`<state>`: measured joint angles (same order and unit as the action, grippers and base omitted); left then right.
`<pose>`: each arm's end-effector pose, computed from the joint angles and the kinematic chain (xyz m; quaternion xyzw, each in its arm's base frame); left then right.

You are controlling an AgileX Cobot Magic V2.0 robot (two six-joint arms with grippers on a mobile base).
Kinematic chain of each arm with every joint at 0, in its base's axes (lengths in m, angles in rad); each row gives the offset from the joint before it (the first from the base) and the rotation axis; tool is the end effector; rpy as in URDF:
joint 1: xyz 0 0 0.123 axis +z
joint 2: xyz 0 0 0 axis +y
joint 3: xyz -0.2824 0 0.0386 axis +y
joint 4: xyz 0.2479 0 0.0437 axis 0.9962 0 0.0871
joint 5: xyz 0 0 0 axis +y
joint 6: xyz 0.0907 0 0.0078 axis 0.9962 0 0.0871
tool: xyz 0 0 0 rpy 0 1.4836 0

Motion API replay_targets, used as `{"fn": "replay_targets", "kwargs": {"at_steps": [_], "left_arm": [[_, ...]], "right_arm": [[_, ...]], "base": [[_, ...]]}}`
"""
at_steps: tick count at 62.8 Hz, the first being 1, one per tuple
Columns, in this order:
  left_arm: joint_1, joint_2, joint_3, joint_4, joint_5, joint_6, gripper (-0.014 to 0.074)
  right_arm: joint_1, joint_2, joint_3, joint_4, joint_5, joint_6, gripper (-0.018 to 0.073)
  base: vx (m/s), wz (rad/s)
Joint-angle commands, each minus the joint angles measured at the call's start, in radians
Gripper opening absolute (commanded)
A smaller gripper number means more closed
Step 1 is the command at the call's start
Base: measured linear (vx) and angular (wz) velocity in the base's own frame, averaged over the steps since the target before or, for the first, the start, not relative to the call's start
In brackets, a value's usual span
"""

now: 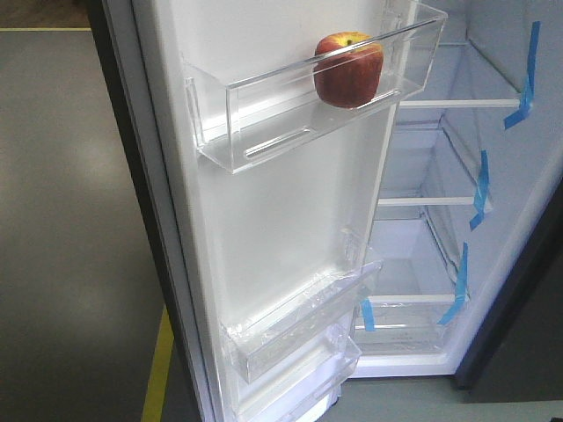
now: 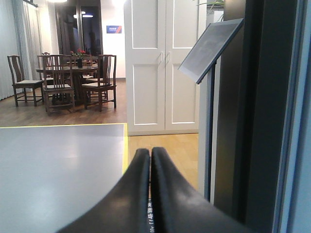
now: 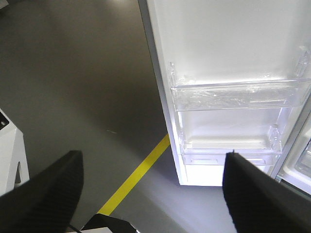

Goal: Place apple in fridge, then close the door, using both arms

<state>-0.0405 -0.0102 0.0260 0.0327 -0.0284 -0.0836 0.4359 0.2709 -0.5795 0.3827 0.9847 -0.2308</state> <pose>0.0563 -0.0024 0.2074 -0.0031 0.6710 -0.0342 0.7407 0.0194 0.0403 0.3071 -0.2662 0.8240 0.2357 0.4410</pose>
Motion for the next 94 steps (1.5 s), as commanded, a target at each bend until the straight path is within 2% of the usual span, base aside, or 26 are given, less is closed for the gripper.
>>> {"fn": "replay_targets", "kwargs": {"at_steps": [1, 10, 21, 31, 39, 55, 62, 81, 88, 94], "left_arm": [[0.001, -0.015, 0.021, -0.009, -0.076, -0.005, -0.0006], [0.001, -0.015, 0.021, -0.011, -0.074, -0.007, -0.0006], [0.001, -0.015, 0.01, -0.038, -0.132, -0.08, -0.0006], [0.001, 0.014, -0.102, -0.033, -0.07, -0.083, -0.0006], [0.001, 0.115, -0.247, -0.019, 0.028, -0.079, -0.0006], [0.001, 0.428, -0.574, 0.104, 0.354, -0.079, -0.0006], [0.001, 0.577, -0.7, 0.13, 0.506, -0.079, -0.0006], [0.001, 0.979, -0.986, 0.125, 0.78, -0.059, -0.0006], [0.001, 1.103, -1.061, 0.109, 0.831, -0.022, -0.0006], [0.001, 1.198, -1.117, 0.065, 0.846, 0.016, -0.0006]], "right_arm": [[-0.005, 0.011, -0.022, 0.022, -0.055, -0.004, 0.0562], [-0.005, 0.011, -0.022, 0.022, -0.055, -0.004, 0.0562], [-0.005, 0.011, -0.022, 0.022, -0.055, -0.004, 0.0562], [-0.005, 0.011, -0.022, 0.022, -0.055, -0.004, 0.0562], [-0.005, 0.011, -0.022, 0.022, -0.055, -0.004, 0.0562], [-0.005, 0.011, -0.022, 0.022, -0.055, -0.004, 0.0562], [-0.005, 0.011, -0.022, 0.022, -0.055, -0.004, 0.0562], [-0.005, 0.011, -0.022, 0.022, -0.055, -0.004, 0.0562], [-0.005, 0.011, -0.022, 0.022, -0.055, -0.004, 0.0562], [-0.005, 0.011, -0.022, 0.022, -0.055, -0.004, 0.0562]], "base": [[0.0, 0.0], [0.0, 0.0], [0.0, 0.0], [0.0, 0.0], [0.0, 0.0], [0.0, 0.0], [0.0, 0.0], [0.0, 0.0], [0.0, 0.0], [0.0, 0.0]]}}
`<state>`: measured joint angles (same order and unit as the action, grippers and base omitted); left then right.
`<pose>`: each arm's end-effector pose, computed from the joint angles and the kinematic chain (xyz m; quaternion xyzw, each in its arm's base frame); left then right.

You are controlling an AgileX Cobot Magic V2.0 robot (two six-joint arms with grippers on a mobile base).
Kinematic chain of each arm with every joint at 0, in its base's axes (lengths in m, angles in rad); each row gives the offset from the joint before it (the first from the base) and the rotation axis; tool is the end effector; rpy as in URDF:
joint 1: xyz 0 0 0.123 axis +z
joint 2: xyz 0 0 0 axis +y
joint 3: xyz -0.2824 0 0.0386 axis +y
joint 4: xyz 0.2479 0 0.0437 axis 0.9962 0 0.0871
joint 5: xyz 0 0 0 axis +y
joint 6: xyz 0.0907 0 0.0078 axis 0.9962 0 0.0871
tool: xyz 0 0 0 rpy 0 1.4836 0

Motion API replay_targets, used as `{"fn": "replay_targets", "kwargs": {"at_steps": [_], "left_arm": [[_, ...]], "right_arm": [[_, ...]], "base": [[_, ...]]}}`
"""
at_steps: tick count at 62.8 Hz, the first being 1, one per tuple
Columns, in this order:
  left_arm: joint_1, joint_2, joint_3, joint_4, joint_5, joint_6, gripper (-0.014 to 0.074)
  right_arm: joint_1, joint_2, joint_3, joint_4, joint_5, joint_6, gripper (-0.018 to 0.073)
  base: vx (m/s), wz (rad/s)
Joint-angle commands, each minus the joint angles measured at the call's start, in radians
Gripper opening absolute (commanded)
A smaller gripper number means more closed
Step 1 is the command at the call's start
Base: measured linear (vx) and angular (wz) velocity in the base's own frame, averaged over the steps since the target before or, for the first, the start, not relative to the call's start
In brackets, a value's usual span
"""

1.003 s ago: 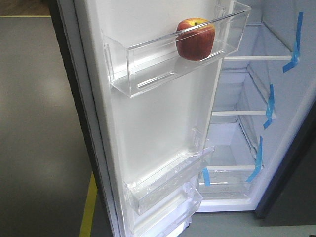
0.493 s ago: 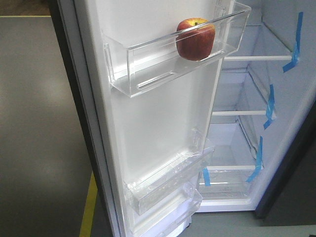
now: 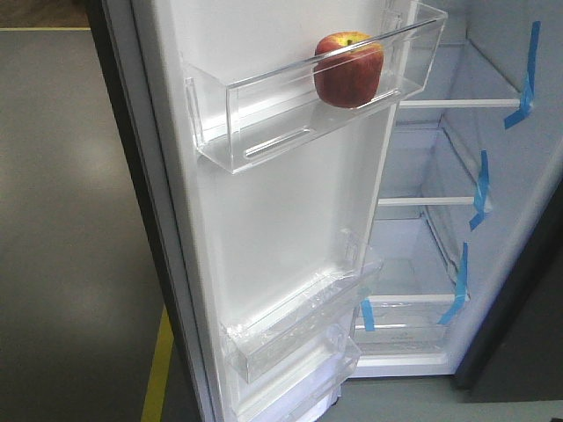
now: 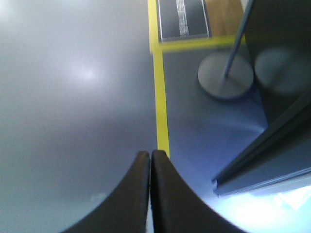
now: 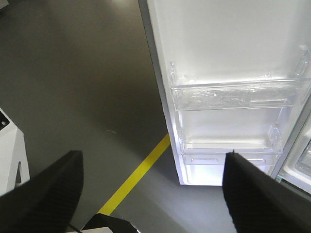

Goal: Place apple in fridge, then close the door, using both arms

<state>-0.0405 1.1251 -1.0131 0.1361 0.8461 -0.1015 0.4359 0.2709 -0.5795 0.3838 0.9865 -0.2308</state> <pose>0.2231 0.0002 0.3411 -0.0037 0.9375 0.0389 0.3457 0.0193 0.0404 0.3070 -0.2664 0.8243 0.2362 0.4402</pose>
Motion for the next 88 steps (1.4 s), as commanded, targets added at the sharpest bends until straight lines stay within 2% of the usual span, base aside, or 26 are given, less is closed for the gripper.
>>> {"fn": "replay_targets", "kwargs": {"at_steps": [1, 12, 20, 33, 39, 52, 61, 73, 80, 88], "left_arm": [[0.001, 0.075, -0.085, -0.046, -0.029, 0.041, -0.0006], [0.001, 0.229, -0.187, -0.161, -0.06, 0.159, -0.0006], [0.001, 0.332, -0.275, -0.192, -0.085, 0.221, -0.0006], [0.001, 0.499, -0.444, -0.196, -0.084, 0.231, -0.0006], [0.001, 0.572, -0.516, -0.234, -0.082, 0.268, -0.0006], [0.001, 0.711, -0.65, -0.394, -0.091, 0.374, -0.0006], [0.001, 0.783, -0.733, -0.48, -0.087, 0.396, -0.0006], [0.0, 0.825, -0.777, -0.694, -0.078, 0.496, -0.0006], [-0.004, 0.826, -0.777, -0.834, -0.052, 0.595, -0.0006], [-0.01, 0.826, -0.777, -0.934, -0.009, 0.667, -0.0006]], "right_arm": [[-0.005, 0.011, -0.022, 0.021, -0.057, -0.004, 0.0562], [-0.005, 0.011, -0.022, 0.021, -0.057, -0.004, 0.0562], [-0.005, 0.011, -0.022, 0.021, -0.057, -0.004, 0.0562], [-0.005, 0.011, -0.022, 0.021, -0.057, -0.004, 0.0562], [-0.005, 0.011, -0.022, 0.021, -0.057, -0.004, 0.0562], [-0.005, 0.011, -0.022, 0.021, -0.057, -0.004, 0.0562], [-0.005, 0.011, -0.022, 0.021, -0.057, -0.004, 0.0562], [-0.005, 0.011, -0.022, 0.021, -0.057, -0.004, 0.0562], [-0.005, 0.011, -0.022, 0.021, -0.057, -0.004, 0.0562], [-0.005, 0.011, -0.022, 0.021, -0.057, -0.004, 0.0562]], "base": [[0.0, 0.0], [0.0, 0.0], [0.0, 0.0], [0.0, 0.0], [0.0, 0.0], [0.0, 0.0], [0.0, 0.0], [0.0, 0.0], [0.0, 0.0], [0.0, 0.0]]}}
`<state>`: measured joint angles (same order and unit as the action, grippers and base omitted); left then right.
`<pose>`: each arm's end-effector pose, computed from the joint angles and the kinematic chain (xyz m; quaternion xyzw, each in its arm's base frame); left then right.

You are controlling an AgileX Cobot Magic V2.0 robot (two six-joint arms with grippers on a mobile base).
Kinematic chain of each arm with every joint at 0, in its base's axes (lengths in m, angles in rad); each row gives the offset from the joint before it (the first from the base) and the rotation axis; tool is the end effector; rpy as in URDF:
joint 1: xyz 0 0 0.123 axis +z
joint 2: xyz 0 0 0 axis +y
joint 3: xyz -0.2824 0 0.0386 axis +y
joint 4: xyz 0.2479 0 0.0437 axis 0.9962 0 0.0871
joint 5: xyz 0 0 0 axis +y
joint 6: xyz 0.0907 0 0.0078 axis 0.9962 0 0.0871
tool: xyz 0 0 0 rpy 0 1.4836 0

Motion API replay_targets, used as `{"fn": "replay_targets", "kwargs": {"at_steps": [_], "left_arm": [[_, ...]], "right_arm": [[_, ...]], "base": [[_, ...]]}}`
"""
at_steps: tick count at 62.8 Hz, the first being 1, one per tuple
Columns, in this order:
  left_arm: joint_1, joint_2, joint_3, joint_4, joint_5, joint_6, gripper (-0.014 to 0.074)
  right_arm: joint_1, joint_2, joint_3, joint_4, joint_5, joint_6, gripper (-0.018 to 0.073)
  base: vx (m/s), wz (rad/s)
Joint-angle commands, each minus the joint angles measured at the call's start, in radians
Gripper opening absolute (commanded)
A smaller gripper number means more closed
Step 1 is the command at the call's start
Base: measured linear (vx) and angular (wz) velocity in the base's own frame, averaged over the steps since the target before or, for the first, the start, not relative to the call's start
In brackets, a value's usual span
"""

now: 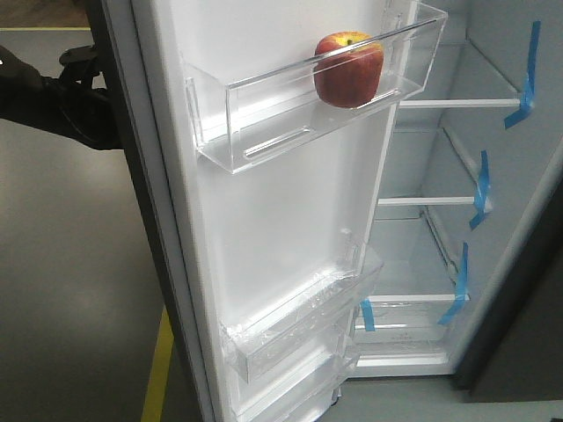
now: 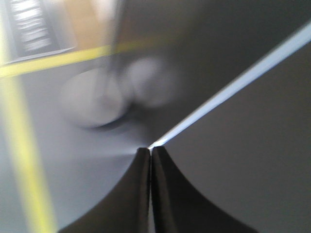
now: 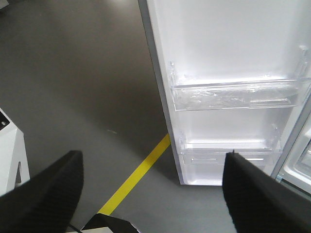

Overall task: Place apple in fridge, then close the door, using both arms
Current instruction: 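Swing the left gripper toward the outer edge of the fridge door, then push the outer face of the fridge door closed with the left gripper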

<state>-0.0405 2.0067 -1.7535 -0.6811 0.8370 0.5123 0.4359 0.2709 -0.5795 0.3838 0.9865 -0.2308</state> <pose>0.4544 -0.0611 0.2810 0.1072 0.9101 -0.2307 0.3270 0.0193 0.0404 0.3070 -0.2664 0.8243 0.2362 0.4402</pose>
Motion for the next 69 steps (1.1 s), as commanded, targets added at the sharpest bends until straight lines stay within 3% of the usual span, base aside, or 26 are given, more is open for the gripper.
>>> {"fn": "replay_targets", "kwargs": {"at_steps": [1, 29, 38, 69], "left_arm": [[-0.01, -0.056, -0.037, -0.126, 0.008, 0.058, -0.0006], [-0.011, -0.061, -0.037, -0.388, 0.22, 0.187, -0.0006], [-0.046, -0.061, -0.037, -0.396, 0.239, 0.187, -0.0006], [-0.292, -0.061, -0.037, -0.395, 0.157, 0.187, -0.0006]], "right_arm": [[-0.005, 0.011, -0.022, 0.021, -0.057, -0.004, 0.0562], [-0.005, 0.011, -0.022, 0.021, -0.057, -0.004, 0.0562], [-0.005, 0.011, -0.022, 0.021, -0.057, -0.004, 0.0562], [-0.005, 0.011, -0.022, 0.021, -0.057, -0.004, 0.0562]], "base": [[0.0, 0.0], [0.0, 0.0], [0.0, 0.0], [0.0, 0.0]]}}
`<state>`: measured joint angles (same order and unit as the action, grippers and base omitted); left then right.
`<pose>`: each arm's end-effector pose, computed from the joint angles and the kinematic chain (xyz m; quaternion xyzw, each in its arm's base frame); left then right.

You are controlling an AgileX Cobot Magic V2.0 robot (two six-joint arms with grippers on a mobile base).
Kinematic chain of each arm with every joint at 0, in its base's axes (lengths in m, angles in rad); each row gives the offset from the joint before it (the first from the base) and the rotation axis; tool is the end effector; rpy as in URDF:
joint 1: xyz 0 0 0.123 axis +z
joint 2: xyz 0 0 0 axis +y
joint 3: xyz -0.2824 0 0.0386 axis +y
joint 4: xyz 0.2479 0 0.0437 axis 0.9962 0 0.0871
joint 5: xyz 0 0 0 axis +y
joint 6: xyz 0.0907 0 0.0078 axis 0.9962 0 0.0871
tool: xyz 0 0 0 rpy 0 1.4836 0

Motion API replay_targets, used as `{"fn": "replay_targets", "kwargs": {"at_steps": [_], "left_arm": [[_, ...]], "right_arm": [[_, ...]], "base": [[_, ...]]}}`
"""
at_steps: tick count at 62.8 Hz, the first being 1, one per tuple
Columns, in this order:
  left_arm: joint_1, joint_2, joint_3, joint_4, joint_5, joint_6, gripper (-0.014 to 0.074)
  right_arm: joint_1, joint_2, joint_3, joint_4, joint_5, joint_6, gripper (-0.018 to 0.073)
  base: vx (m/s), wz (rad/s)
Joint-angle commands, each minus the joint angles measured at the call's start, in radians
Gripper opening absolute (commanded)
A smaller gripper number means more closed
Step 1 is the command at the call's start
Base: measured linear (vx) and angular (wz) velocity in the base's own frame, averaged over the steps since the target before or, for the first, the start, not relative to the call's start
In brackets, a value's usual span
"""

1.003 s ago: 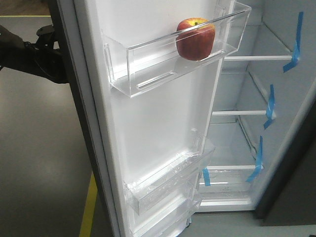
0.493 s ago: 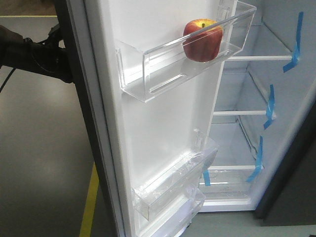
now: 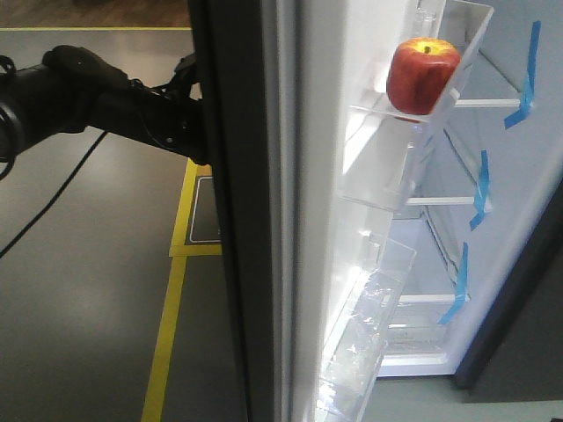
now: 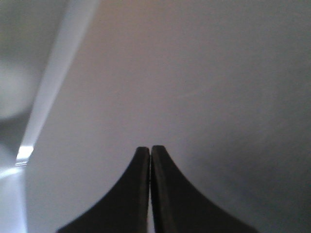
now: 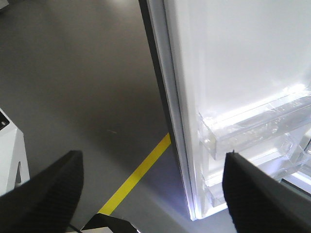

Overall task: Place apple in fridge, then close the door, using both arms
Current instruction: 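Push the outer face of the fridge door closed with the left gripper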

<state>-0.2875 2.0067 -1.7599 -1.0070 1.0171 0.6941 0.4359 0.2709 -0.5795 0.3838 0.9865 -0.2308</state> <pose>0.4090 -0.1892 0.2960 0.2563 0.8370 -0.4082 0.2592 0.0193 0.0404 0.3070 -0.2664 0.8243 0.2362 0.4402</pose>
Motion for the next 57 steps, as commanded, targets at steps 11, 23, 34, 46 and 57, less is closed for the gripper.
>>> {"fn": "replay_targets", "kwargs": {"at_steps": [11, 23, 34, 46, 57], "left_arm": [[-0.127, -0.061, -0.031, -0.072, -0.052, 0.006, -0.0006], [-0.218, -0.061, -0.031, -0.113, -0.074, 0.022, -0.0006], [-0.274, -0.061, -0.031, -0.15, -0.072, 0.061, -0.0006], [-0.282, -0.062, -0.031, -0.15, -0.058, 0.055, -0.0006], [-0.282, -0.1, -0.031, -0.134, -0.061, 0.055, -0.0006]], "right_arm": [[-0.005, 0.011, -0.022, 0.021, -0.057, -0.004, 0.0562], [-0.005, 0.011, -0.022, 0.021, -0.057, -0.004, 0.0562], [-0.005, 0.011, -0.022, 0.021, -0.057, -0.004, 0.0562], [-0.005, 0.011, -0.022, 0.021, -0.057, -0.004, 0.0562], [-0.005, 0.011, -0.022, 0.021, -0.057, -0.004, 0.0562]], "base": [[0.0, 0.0], [0.0, 0.0], [0.0, 0.0], [0.0, 0.0], [0.0, 0.0]]}}
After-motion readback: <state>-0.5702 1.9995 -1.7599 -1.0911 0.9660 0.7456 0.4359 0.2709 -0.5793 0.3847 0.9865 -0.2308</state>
